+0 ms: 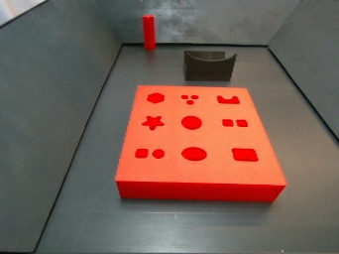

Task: Pick up the star object. Move up. Move to above the board. Insert the star object.
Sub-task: Pick up the star object.

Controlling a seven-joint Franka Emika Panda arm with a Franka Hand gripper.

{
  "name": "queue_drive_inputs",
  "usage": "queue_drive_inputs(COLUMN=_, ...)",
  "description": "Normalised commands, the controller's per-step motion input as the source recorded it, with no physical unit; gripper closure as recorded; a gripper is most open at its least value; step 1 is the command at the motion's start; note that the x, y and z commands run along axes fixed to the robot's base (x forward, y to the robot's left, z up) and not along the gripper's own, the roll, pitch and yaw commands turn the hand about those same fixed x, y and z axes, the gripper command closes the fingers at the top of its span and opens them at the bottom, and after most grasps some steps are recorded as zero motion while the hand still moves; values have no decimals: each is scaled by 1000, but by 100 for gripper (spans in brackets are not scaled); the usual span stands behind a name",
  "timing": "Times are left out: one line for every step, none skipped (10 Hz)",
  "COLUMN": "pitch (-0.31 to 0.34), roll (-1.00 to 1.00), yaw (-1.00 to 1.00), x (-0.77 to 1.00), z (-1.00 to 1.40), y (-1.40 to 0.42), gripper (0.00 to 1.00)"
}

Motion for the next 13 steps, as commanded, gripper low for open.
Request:
queue_drive_inputs(pitch=-70, roll=-100, yaw=189, x=-320, z=-300, y=923, gripper=0)
queue_drive_inputs(pitch=-51, roll=-96, yaw=169, x=-229, z=-283, y=934, gripper=0)
queue_drive_inputs(pitch=-50, roll=-93, yaw=163, x=-220, z=-269, y=937, gripper=0)
queue_drive_inputs(pitch=-40, roll=-96, yaw=146, x=-109, z=-283, y=929, gripper=0)
queue_drive_inputs(pitch=-59, roll=-81, yaw=131, x=-54, z=-377, y=834, gripper=0)
queue_drive_inputs(pitch=-91, roll=-24, yaw=117, x=-54, z=-537, y=686, gripper=0)
queue_drive_inputs(pitch=-94, roll=0, yaw=131, x=-37, z=-609, y=609, gripper=0)
queue_drive_inputs(pitch=-97, roll=0, yaw=137, x=-57, z=-631, y=614, gripper=0)
queue_drive_inputs(pitch=-97, roll=0, yaw=154, x=-37, z=-643, y=603, gripper=0)
queue_drive_inputs(pitch=-100, roll=0, yaw=146, x=-31, z=-671, y=546, gripper=0)
queue_drive_inputs(pitch=-87, roll=0, yaw=123, x=0, z=-797, y=383, gripper=0)
queue_drive_inputs(pitch=-53, roll=0, yaw=100, x=249, z=-989, y=263, gripper=0)
queue_drive_inputs(pitch=-44, roll=0, yaw=46, x=246, z=-1000, y=180, gripper=0)
